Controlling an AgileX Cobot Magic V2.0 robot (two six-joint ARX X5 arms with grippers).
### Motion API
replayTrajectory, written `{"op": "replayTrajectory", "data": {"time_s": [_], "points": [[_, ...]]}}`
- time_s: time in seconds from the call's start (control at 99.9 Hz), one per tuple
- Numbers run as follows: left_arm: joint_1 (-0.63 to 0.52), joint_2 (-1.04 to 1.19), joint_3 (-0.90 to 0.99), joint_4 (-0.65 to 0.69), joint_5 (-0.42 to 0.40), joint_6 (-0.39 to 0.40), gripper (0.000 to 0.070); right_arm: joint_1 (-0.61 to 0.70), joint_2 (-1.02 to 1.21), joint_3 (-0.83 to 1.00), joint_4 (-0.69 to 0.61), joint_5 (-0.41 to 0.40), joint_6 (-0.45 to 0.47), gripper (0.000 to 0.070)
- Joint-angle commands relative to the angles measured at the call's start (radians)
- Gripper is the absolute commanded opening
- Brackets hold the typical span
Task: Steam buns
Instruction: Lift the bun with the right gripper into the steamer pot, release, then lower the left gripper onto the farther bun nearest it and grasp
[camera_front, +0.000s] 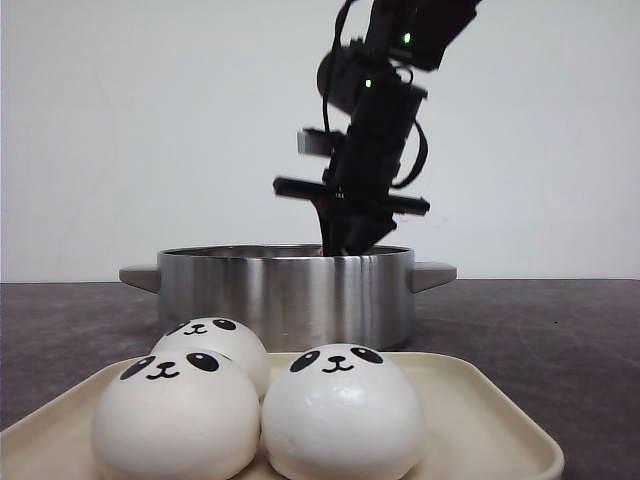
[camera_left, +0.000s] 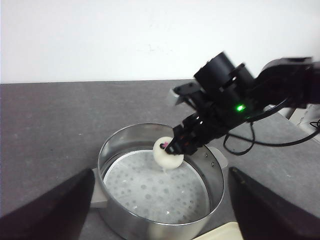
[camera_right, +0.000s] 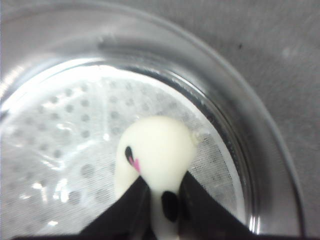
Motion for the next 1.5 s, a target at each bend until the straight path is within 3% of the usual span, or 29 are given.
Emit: {"op": "replayTrajectory", "data": {"time_s": [0.0, 0.05, 0.16, 0.22, 0.44, 0.5, 0.53, 0.57, 0.611, 0.741, 1.031, 1.261, 1.491], "points": [[-0.003, 0.005, 0.013, 0.009, -0.002, 0.005, 0.0513, 0.006, 0.025, 0.017, 0.021, 0.003, -0.011, 0.0013], [-0.003, 0.005, 0.013, 0.008, -0.002, 0.005, 0.0513, 0.005, 0.029, 0.017, 0.031, 0.004, -0.012, 0.0055], [-0.003, 0.005, 0.013, 0.001, -0.002, 0.005, 0.0513, 0.005, 0.031, 0.017, 0.028, 0.003, -0.011, 0.0335], [-0.003, 0.005, 0.013, -0.006, -0.002, 0.005, 0.0513, 0.005, 0.032, 0.017, 0.014, 0.007, -0.011, 0.0423], [-0.004, 0.005, 0.013, -0.031, -0.002, 0.005, 0.0512, -0.003, 0.032, 0.017, -0.008, 0.050, 0.016, 0.0430], [-0.004, 0.005, 0.013, -0.041, -0.002, 0.005, 0.0512, -0.007, 0.030, 0.018, -0.010, 0.040, 0.023, 0.0417], [-0.004, 0.005, 0.013, -0.047, -0.002, 0.005, 0.0512, -0.008, 0.026, 0.023, -0.023, 0.018, 0.023, 0.0366], [-0.004, 0.005, 0.013, -0.056, -0.002, 0.005, 0.0510, -0.011, 0.011, 0.029, -0.038, -0.011, 0.022, 0.0216], [-0.005, 0.006, 0.013, -0.065, -0.002, 0.005, 0.0508, -0.013, -0.014, 0.030, -0.043, -0.036, 0.017, 0.0000], [-0.025, 0.035, 0.013, -0.093, -0.002, 0.003, 0.0465, 0.001, -0.135, 0.030, -0.045, -0.032, 0.003, 0.0013], [-0.173, 0.324, 0.013, -0.119, 0.055, -0.103, 0.0477, 0.109, -0.536, 0.030, -0.078, -0.011, -0.037, 0.0012], [-0.279, 0.609, 0.013, -0.079, 0.055, -0.113, 0.0522, 0.224, -0.783, 0.030, -0.091, 0.096, -0.034, 0.0012], [-0.303, 0.809, 0.013, -0.058, 0.055, -0.203, 0.0520, 0.278, -0.896, 0.030, -0.106, 0.218, -0.032, 0.0012]]}}
